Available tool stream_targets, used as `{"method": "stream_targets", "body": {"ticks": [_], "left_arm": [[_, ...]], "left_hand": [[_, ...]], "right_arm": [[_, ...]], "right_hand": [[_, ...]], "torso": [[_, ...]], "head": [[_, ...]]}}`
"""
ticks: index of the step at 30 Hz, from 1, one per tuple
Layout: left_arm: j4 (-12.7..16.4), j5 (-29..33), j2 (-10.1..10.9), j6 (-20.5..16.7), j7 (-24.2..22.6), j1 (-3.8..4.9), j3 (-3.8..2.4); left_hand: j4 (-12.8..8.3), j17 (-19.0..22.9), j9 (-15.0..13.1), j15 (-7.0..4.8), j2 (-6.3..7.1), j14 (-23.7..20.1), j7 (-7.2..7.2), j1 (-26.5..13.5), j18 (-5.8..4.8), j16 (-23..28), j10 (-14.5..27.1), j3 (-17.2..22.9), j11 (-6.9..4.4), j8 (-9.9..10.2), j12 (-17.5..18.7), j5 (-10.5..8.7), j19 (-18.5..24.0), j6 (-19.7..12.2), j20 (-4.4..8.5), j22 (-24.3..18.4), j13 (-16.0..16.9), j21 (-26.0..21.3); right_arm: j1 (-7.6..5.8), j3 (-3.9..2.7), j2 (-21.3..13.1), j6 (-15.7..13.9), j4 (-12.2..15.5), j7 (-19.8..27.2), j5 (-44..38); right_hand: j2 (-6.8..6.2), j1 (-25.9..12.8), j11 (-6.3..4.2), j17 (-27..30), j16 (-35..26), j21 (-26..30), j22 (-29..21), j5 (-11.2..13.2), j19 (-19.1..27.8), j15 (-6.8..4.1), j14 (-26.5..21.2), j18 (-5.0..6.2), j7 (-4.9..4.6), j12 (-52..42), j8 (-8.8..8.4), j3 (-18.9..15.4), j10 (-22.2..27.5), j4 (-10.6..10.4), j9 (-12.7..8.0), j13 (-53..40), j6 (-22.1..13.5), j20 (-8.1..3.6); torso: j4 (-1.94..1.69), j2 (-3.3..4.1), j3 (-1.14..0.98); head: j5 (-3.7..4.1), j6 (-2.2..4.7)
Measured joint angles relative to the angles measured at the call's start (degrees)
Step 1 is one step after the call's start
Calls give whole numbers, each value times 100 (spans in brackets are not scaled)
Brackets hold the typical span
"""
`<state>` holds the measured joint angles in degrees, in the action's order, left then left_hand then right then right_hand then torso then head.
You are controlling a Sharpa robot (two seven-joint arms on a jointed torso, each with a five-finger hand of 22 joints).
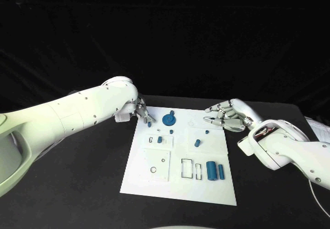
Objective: Assemble the parts on the task board
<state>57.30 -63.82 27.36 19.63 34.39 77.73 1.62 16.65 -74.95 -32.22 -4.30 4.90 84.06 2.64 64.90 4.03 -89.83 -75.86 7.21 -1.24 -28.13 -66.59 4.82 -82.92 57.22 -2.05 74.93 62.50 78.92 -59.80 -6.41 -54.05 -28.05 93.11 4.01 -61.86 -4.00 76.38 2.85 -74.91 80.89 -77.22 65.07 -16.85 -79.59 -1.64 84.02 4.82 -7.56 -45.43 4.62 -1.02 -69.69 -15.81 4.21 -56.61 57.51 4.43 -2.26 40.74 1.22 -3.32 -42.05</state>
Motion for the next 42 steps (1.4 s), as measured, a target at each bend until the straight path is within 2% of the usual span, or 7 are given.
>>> {"method": "stream_targets", "body": {"ticks": [11,17,19,26,42], "left_arm": [[1,6,-8,-1,-28,-5,11],[-20,9,-15,4,-33,-10,15],[-25,9,-22,7,-35,-12,16],[-45,11,-52,12,-44,-18,22],[-93,13,-85,91,-55,-23,34]], "left_hand": [[-17,1,-25,0,-21,0,0,85,0,0,0,17,0,-22,0,0,-21,0,20,-1,-1,0],[-55,1,-60,0,-123,0,0,275,0,0,-3,118,-3,-67,0,0,-20,0,20,-1,-1,0],[-71,1,-67,0,-101,0,0,328,0,0,-20,136,-20,-68,0,0,-20,0,20,-1,-1,0],[-100,2,-91,-20,-183,-20,-4,465,0,0,-20,229,-20,-89,0,0,-20,-5,20,-1,-2,0],[-109,3,-108,-20,-210,-21,-21,558,0,0,-20,300,-20,-89,1,0,-20,-22,20,-1,-1,0]], "right_arm": [[1,0,19,5,-16,0,5],[1,0,24,7,-19,-1,8],[2,0,27,8,-19,-1,9],[3,1,30,11,-19,-1,11],[4,1,33,19,-14,-1,14]], "right_hand": [[0,0,0,0,0,0,0,0,0,0,0,0,0,0,0,0,0,0,0,0,0,0],[0,0,0,-1,0,0,0,0,0,0,0,0,0,0,0,0,0,0,0,0,0,0],[0,0,0,-4,0,0,0,0,0,0,0,0,0,0,0,0,0,0,0,0,0,0],[22,-22,1,-4,0,0,0,0,0,0,0,0,0,0,0,0,-1,0,0,0,0,0],[22,-22,1,-3,0,0,0,0,0,0,0,0,0,0,0,0,-1,0,0,0,0,0]], "torso": [[-6,1,-2],[-5,0,-2],[-3,-1,-2],[-4,0,0],[-3,1,-1]], "head": [[19,0],[13,1],[13,-1],[13,-14],[10,-42]]}}
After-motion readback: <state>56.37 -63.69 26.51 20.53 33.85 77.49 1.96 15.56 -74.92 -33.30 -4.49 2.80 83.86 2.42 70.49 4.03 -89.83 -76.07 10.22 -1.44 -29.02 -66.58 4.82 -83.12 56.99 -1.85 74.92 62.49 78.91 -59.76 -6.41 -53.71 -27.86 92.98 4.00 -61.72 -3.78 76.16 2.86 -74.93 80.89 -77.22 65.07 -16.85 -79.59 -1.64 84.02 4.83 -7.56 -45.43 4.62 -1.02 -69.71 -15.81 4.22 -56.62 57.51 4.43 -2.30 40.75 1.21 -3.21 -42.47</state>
